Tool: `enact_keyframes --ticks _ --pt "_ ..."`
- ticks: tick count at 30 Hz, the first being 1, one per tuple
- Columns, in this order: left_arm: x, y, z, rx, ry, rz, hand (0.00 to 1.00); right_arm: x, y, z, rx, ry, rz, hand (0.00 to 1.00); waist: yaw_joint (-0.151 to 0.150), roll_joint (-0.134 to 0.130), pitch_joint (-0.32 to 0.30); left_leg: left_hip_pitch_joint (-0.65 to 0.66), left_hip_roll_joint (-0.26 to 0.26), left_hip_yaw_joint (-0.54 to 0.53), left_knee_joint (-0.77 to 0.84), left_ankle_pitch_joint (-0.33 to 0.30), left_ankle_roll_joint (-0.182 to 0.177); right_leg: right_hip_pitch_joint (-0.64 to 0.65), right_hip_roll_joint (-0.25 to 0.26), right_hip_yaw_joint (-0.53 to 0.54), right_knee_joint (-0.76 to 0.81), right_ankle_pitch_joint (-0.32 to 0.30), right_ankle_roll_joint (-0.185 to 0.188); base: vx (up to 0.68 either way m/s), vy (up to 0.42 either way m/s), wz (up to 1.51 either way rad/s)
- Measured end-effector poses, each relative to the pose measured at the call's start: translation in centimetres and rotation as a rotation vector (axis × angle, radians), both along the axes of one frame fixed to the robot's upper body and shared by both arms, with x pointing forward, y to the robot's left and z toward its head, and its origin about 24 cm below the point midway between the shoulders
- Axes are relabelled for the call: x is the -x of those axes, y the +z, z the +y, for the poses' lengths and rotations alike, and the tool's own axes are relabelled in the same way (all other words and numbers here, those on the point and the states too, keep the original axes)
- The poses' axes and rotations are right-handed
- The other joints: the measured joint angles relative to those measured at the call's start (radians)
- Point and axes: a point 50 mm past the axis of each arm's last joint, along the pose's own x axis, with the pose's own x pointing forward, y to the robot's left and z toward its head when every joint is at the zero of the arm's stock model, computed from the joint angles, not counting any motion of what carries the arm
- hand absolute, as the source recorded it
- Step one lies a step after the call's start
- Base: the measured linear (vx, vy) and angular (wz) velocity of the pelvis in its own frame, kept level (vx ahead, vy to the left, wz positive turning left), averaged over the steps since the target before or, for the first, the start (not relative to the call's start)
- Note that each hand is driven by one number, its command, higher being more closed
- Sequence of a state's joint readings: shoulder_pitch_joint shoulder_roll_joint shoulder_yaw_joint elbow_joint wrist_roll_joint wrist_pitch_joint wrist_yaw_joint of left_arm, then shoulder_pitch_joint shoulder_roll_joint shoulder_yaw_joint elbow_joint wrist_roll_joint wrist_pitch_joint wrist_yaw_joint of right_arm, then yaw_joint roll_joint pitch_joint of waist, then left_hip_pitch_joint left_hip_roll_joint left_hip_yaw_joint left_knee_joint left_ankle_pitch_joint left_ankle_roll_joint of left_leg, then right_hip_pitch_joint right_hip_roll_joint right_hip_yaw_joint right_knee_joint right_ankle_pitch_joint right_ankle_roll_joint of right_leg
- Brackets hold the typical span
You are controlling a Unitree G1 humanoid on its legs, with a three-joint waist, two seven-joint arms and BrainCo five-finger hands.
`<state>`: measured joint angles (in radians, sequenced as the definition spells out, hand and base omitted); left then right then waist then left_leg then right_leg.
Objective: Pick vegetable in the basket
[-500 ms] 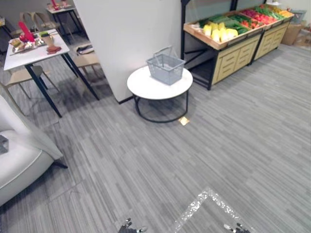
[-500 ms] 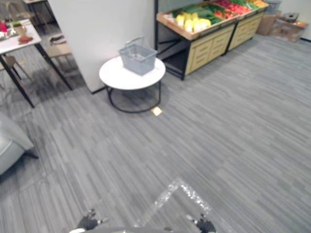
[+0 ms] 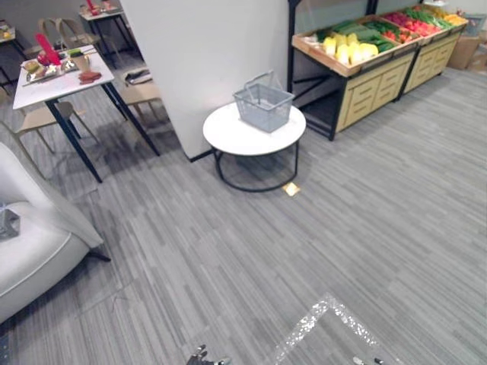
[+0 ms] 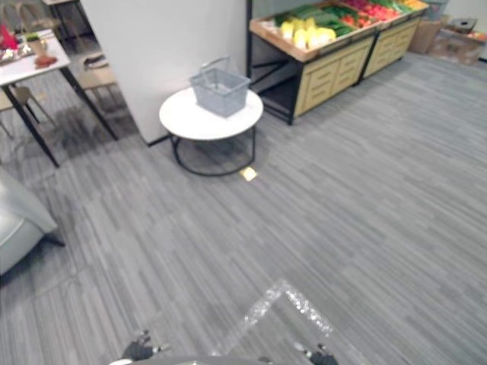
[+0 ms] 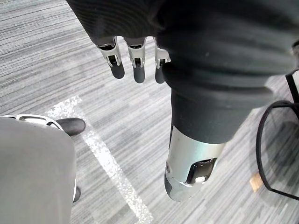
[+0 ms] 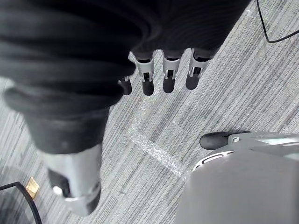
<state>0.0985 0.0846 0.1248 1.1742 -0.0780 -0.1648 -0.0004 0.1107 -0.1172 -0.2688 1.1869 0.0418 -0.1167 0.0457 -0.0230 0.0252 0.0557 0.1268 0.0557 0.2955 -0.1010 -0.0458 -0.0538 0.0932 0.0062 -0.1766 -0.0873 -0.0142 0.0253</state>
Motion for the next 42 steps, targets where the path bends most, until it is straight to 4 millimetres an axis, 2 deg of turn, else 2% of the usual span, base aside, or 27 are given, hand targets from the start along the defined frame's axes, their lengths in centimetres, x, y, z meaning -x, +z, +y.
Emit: enact_keyframes --ticks 20,25,26,27,29,31,32,33,34,36,38,39,40,42 --pt "-0.9 0.1 0.1 -0.015 0.025 -0.016 0.00 -0.2 -0.1 0.4 -0.004 0.008 0.004 0.00 0.001 -0.020 0.010 -0.006 0.001 0.007 0.000 -0.002 -0.003 -0.002 0.002 0.009 -0.012 0.000 0.000 0.00 -0.006 0.00" --pt "-2.1 0.3 -0.2 -0.007 0.030 -0.043 0.00 -1.6 0.1 0.6 -0.002 0.041 -0.023 0.00 0.003 -0.026 0.040 -0.022 0.010 0.020 0.006 -0.002 -0.003 -0.029 0.008 0.018 0.008 -0.001 -0.002 0.00 -0.034 -0.06" --pt "-2.5 0.4 -0.2 -0.010 0.029 -0.052 0.00 -2.4 0.2 0.8 -0.004 0.049 -0.042 0.00 0.006 -0.028 0.056 -0.035 0.015 0.028 0.020 -0.005 -0.006 -0.062 0.008 0.025 0.058 -0.020 -0.021 -0.03 -0.046 -0.20" --pt "-2.9 0.5 -0.2 -0.009 0.032 -0.063 0.00 -3.3 0.4 1.0 -0.008 0.059 -0.065 0.00 0.002 -0.031 0.079 -0.063 0.024 0.030 0.074 -0.029 -0.007 -0.102 0.003 0.027 0.128 -0.048 -0.020 -0.05 -0.046 -0.18" --pt "-3.3 0.7 0.1 -0.005 0.072 -0.079 0.00 -3.6 0.5 1.0 -0.010 0.055 -0.080 0.00 0.002 -0.035 0.104 -0.100 0.038 0.032 0.182 -0.076 -0.016 -0.130 -0.007 0.031 0.210 -0.094 -0.025 -0.03 -0.046 -0.04" --pt "-3.2 0.8 0.3 -0.016 0.104 -0.087 0.00 -3.2 0.4 0.8 -0.006 0.053 -0.071 0.00 0.005 -0.032 0.113 -0.164 0.068 0.022 0.366 -0.128 -0.029 -0.122 -0.011 0.024 0.236 -0.129 -0.041 -0.01 -0.067 0.11" --pt "-3.4 0.9 0.6 -0.023 0.123 -0.105 0.00 -2.9 0.4 0.8 -0.004 0.057 -0.062 0.00 0.008 -0.030 0.122 -0.228 0.100 0.017 0.534 -0.138 -0.029 -0.102 -0.010 0.016 0.239 -0.148 -0.049 -0.02 -0.060 0.17" --pt "-3.5 1.0 0.7 -0.024 0.133 -0.112 0.00 -2.6 0.3 0.7 -0.002 0.060 -0.056 0.00 0.010 -0.025 0.124 -0.264 0.118 0.013 0.615 -0.135 -0.026 -0.091 -0.006 0.008 0.239 -0.153 -0.055 -0.01 -0.123 0.32" --pt "-3.8 1.1 0.6 -0.004 0.184 -0.133 0.00 -1.8 0.3 0.1 0.016 0.071 -0.037 0.00 0.017 0.001 0.139 -0.338 0.163 -0.020 0.807 -0.099 -0.003 -0.048 0.010 -0.011 0.240 -0.175 -0.067 0.02 -0.091 0.31" --pt "-3.8 1.1 0.4 0.014 0.224 -0.139 0.00 -1.2 0.2 0.0 0.017 0.069 -0.023 0.00 0.026 -0.006 0.147 -0.374 0.156 -0.049 0.882 -0.086 -0.007 -0.026 0.008 -0.016 0.238 -0.186 -0.071 0.04 -0.062 0.27" --pt "-3.8 1.1 0.1 0.044 0.278 -0.150 0.00 -1.3 0.2 -0.2 0.020 0.067 -0.015 0.00 0.033 -0.002 0.148 -0.417 0.102 -0.094 0.840 -0.129 -0.018 -0.009 -0.019 -0.018 0.230 -0.193 -0.070 0.09 0.028 0.08" --pt "-3.8 1.1 0.0 0.056 0.294 -0.158 0.00 -1.9 0.4 -0.3 0.025 0.072 -0.027 0.00 0.037 -0.002 0.149 -0.440 0.073 -0.091 0.758 -0.133 -0.018 -0.013 -0.036 -0.009 0.221 -0.194 -0.066 0.14 0.100 -0.13" --pt "-3.9 1.1 0.0 0.060 0.297 -0.167 0.00 -2.4 0.5 -0.5 0.031 0.076 -0.037 0.00 0.043 0.001 0.148 -0.467 0.051 -0.100 0.603 -0.115 -0.013 -0.011 -0.050 -0.004 0.196 -0.190 -0.052 0.15 0.117 -0.14" --pt "-3.9 1.1 0.0 0.060 0.299 -0.168 0.00 -2.5 0.5 -0.5 0.031 0.077 -0.039 0.00 0.053 0.008 0.148 -0.474 0.040 -0.137 0.438 -0.065 -0.019 0.002 -0.051 -0.003 0.166 -0.186 -0.031 0.17 0.129 -0.09"
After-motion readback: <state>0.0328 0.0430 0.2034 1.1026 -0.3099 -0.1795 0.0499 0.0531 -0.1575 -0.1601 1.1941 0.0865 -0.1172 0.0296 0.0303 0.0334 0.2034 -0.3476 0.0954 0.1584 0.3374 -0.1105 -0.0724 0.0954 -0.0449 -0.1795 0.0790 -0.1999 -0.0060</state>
